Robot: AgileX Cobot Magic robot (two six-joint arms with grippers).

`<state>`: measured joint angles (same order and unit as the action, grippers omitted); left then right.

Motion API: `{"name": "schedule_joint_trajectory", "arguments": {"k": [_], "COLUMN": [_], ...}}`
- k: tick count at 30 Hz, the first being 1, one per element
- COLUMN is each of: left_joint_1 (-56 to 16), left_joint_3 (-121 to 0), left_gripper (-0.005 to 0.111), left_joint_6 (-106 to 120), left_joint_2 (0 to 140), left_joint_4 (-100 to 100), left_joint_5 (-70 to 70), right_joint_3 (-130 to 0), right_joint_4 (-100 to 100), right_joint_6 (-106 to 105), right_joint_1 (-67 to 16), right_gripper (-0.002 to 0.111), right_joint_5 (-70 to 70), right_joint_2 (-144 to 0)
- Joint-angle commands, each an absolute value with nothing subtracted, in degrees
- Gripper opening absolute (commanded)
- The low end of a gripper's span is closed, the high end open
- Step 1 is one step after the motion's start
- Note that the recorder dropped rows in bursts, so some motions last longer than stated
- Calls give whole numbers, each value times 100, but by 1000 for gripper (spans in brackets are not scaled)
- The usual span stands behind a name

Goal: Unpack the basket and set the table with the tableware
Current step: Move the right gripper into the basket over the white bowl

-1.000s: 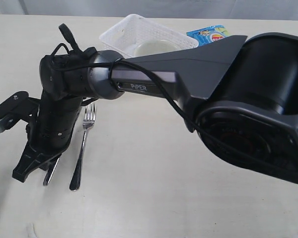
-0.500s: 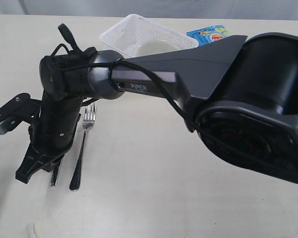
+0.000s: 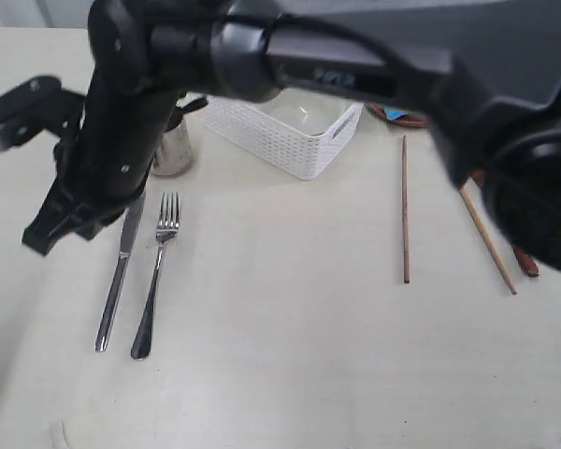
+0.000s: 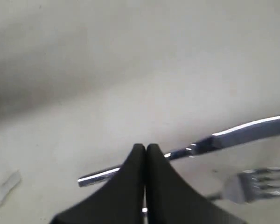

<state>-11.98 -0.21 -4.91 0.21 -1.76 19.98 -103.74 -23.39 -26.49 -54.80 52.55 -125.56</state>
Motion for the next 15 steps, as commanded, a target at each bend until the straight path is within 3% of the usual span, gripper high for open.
{"name": "schedule_joint_trajectory", "arguments": {"k": [1, 15], "left_joint_1": [-1224, -1224], "left_joint_3": [0, 0], "left_gripper": [0, 0], "left_joint_6": [-473, -473], "left_joint_2": [0, 0], "left_joint_4": [-172, -172], "left_joint_5": [1985, 1985], "right_joint_3": [-10404, -10391], "right_joint_4": [-2117, -1473], "right_joint_6": [-2485, -2161], "right_joint_1": [-4909, -2858], "right_gripper": [0, 0], "right_joint_5": [5493, 6197], "right_joint_2": [-11982, -11206]}}
